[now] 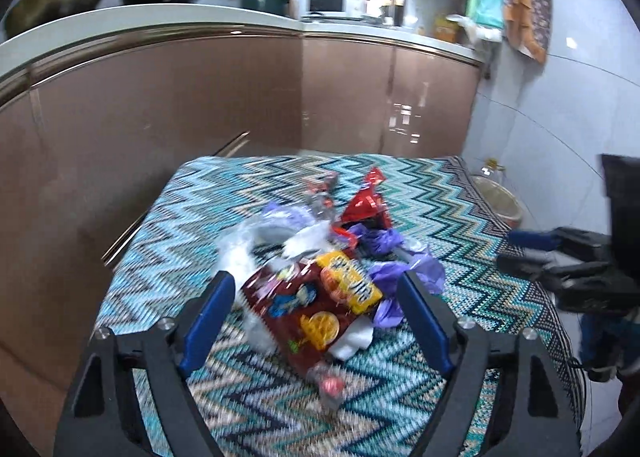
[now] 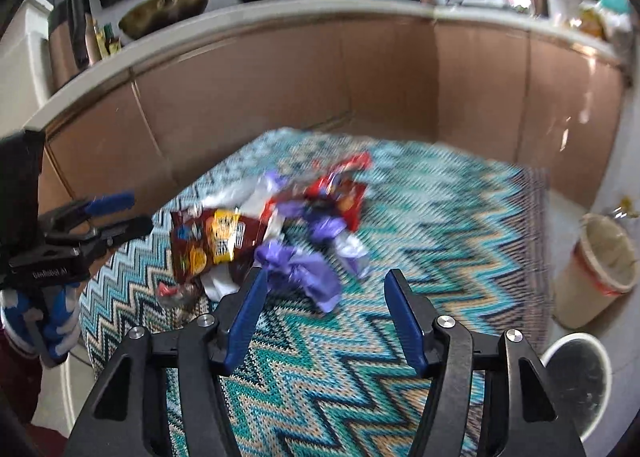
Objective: Collect trash
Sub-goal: 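Grasp the red snack wrapper with the left tool while the right tool grasps the purple bag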
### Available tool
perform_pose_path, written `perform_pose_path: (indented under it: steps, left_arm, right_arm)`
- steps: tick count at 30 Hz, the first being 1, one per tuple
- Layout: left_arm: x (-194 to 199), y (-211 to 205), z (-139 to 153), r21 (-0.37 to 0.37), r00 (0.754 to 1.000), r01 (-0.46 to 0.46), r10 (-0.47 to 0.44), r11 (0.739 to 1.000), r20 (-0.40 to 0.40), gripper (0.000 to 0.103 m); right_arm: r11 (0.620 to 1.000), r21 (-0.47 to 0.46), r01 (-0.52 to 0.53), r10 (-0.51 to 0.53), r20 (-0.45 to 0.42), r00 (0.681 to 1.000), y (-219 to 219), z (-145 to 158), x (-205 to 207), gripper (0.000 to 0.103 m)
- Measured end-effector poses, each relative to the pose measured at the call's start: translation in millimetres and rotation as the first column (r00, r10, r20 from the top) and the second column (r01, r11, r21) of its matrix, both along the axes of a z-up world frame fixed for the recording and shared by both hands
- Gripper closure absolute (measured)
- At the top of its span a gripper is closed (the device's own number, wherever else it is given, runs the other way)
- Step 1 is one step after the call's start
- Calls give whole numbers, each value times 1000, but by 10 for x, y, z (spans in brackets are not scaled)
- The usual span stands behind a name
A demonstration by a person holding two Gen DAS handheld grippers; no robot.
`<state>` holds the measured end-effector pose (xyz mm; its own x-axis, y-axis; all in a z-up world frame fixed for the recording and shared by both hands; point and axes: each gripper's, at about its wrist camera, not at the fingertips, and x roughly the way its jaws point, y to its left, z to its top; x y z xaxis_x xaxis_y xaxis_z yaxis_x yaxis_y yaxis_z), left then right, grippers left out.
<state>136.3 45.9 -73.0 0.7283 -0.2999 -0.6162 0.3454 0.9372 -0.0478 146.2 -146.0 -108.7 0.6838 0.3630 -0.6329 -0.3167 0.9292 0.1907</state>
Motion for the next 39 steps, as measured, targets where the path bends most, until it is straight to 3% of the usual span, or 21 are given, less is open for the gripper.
perform_pose_path:
  steps: [6, 11, 13, 15, 17, 18, 21, 27, 39]
  left_arm:
    - [372, -164, -125, 53, 982, 190, -189, 980, -33, 23]
    - [639, -210, -366, 84, 960, 262, -251, 961, -123, 24]
    - [671, -201, -440, 80, 954, 274, -260, 959, -151, 33]
    - [691, -194, -537, 66, 943, 284, -266, 957, -197, 57]
    - [703, -183, -605, 60, 938, 286, -266, 956, -221, 72]
    - [682, -172, -621, 55, 938, 284, -265, 957, -225, 79]
    - [610, -148, -587, 43, 941, 280, -266, 959, -209, 89]
    - [407, -143, -461, 53, 957, 259, -249, 964, -150, 100]
    - [22, 2, 151, -54, 983, 182, -183, 982, -14, 101]
  right_arm:
    - [999, 12, -45, 46, -95, 994, 90, -351, 329, 44]
    - [997, 18, -71, 73, -130, 989, 121, -520, 558, 43]
    - [996, 24, -89, 92, -140, 986, 144, -574, 639, 43]
    - [993, 33, -110, 114, -156, 981, 167, -635, 698, 45]
    - [991, 37, -129, 134, -180, 975, 200, -702, 733, 60]
    - [988, 49, -144, 151, -189, 970, 209, -731, 728, 83]
    - [985, 64, -158, 167, -175, 970, 204, -729, 655, 96]
    - [986, 62, -155, 161, -106, 981, 112, -544, 359, 99]
    - [992, 94, -80, 78, 26, 997, -210, -78, -216, 100]
